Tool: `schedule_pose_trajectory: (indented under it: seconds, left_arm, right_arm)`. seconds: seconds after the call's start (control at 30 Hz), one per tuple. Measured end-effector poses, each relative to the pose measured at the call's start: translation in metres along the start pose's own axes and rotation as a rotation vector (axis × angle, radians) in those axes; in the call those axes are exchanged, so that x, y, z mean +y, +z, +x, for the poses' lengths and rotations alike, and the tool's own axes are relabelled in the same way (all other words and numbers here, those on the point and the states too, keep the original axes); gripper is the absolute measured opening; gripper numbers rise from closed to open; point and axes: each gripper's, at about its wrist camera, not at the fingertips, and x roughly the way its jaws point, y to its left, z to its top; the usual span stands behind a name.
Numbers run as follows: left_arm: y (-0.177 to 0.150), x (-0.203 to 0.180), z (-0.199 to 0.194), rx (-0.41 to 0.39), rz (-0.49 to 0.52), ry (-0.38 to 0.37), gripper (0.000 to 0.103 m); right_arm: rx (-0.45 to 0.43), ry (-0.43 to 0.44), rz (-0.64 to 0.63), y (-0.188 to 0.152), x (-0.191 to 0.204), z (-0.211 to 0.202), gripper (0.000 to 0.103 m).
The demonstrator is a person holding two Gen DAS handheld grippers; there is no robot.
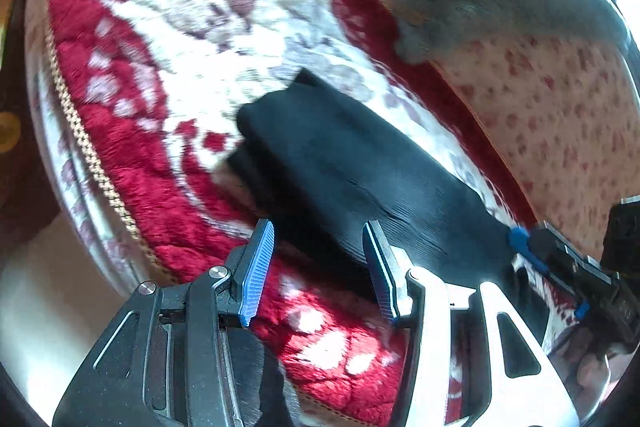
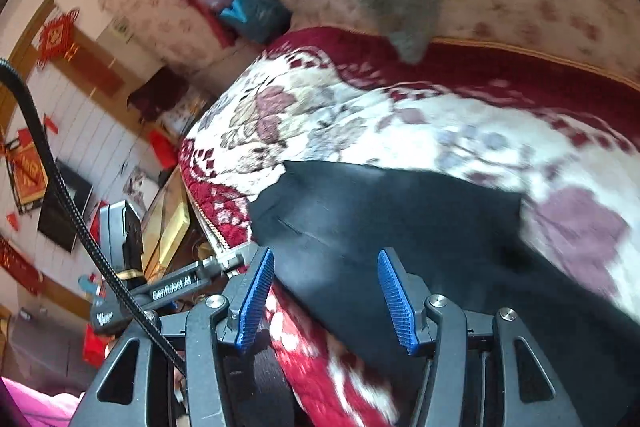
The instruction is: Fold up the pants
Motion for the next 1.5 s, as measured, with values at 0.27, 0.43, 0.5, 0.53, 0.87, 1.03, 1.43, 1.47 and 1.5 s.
schedule_pose_trajectory:
  seconds: [0.27, 0.43, 0.5, 0.53, 0.87, 1.03, 1.43, 1.47, 1.5]
  left_arm:
    - [0.013, 0.028, 0.008, 0.020, -0.104, 0.020, 0.046]
    - [0.020, 0.035, 0.016, 0.035, -0.146, 0.009, 0.046]
    - [0.023, 0.035, 0.020, 0.040, -0.154, 0.005, 0.048]
    - [0.024, 0.035, 0.022, 0.041, -0.158, 0.007, 0.052]
    - [0.021, 0.045, 0.018, 0.024, -0.261, -0.058, 0.053]
    - [0.023, 0.042, 0.029, 0.042, -0.267, -0.096, 0.060]
    - [0.022, 0.031, 0.043, 0.011, -0.227, -0.040, 0.060]
    - [0.022, 0.031, 0.043, 0.007, -0.223, -0.043, 0.059]
    - [0.023, 0.031, 0.043, 0.005, -0.214, -0.056, 0.048]
  right_arm:
    - [0.097, 0.005, -0.104, 0.057, 0.021, 0.083, 0.053]
    - [0.158, -0.003, -0.143, 0.076, 0.025, 0.126, 0.053]
    - [0.176, 0.001, -0.159, 0.082, 0.027, 0.140, 0.053]
    - [0.179, 0.005, -0.163, 0.083, 0.027, 0.142, 0.053]
    - [0.264, 0.005, -0.237, 0.103, 0.039, 0.189, 0.055]
    - [0.281, 0.000, -0.242, 0.109, 0.037, 0.201, 0.057]
    - [0.347, -0.040, -0.391, 0.101, 0.041, 0.220, 0.039]
    - [0.347, -0.058, -0.402, 0.099, 0.040, 0.222, 0.034]
    - [0.338, -0.065, -0.407, 0.099, 0.039, 0.222, 0.030]
